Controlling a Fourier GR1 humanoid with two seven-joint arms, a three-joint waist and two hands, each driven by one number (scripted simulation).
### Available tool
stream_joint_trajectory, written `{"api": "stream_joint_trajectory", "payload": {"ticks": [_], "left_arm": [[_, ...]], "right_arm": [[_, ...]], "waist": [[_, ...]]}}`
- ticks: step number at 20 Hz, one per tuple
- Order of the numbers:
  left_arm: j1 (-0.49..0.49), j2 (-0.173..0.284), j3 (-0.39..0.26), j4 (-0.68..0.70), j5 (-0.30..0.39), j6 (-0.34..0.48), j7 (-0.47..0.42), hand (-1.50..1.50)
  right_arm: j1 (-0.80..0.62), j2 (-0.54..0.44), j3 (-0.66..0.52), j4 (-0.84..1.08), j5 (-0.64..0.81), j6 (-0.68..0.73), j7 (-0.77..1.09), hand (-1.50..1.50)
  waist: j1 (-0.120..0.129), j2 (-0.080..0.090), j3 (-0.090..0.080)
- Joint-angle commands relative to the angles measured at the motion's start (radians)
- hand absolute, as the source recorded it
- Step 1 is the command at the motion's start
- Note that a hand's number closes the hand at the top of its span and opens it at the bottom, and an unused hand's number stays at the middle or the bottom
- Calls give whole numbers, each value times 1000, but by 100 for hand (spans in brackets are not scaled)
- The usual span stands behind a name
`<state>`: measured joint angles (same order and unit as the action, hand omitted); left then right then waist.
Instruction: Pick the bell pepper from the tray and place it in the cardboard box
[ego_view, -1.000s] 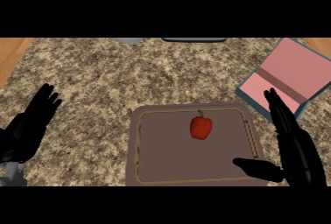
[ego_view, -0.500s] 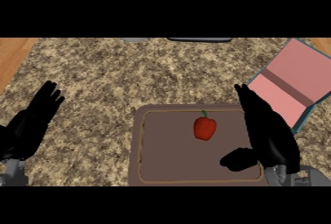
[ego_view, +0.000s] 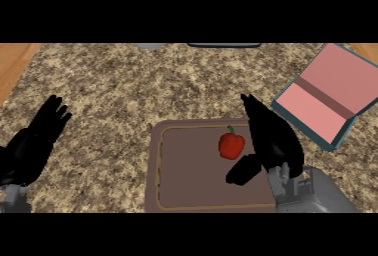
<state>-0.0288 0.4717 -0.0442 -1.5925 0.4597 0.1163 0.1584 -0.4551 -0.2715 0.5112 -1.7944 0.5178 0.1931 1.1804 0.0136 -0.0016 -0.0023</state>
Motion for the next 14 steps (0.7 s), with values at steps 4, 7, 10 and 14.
{"api": "stream_joint_trajectory", "payload": {"ticks": [4,7,10,14], "left_arm": [[8,-2,6,-46,-19,15,23,0],[38,-35,-3,-49,-28,12,1,0],[5,-13,28,-10,-17,-18,28,0],[51,-11,61,-9,-3,-73,-16,0]], "right_arm": [[-22,55,6,84,2,103,207,-150],[-21,54,-22,52,-12,118,199,-150],[-66,152,17,119,46,82,196,-150],[-88,161,-11,195,104,55,109,-150]], "waist": [[-4,-2,1],[-11,-1,1],[-9,0,1],[-3,1,1]]}}
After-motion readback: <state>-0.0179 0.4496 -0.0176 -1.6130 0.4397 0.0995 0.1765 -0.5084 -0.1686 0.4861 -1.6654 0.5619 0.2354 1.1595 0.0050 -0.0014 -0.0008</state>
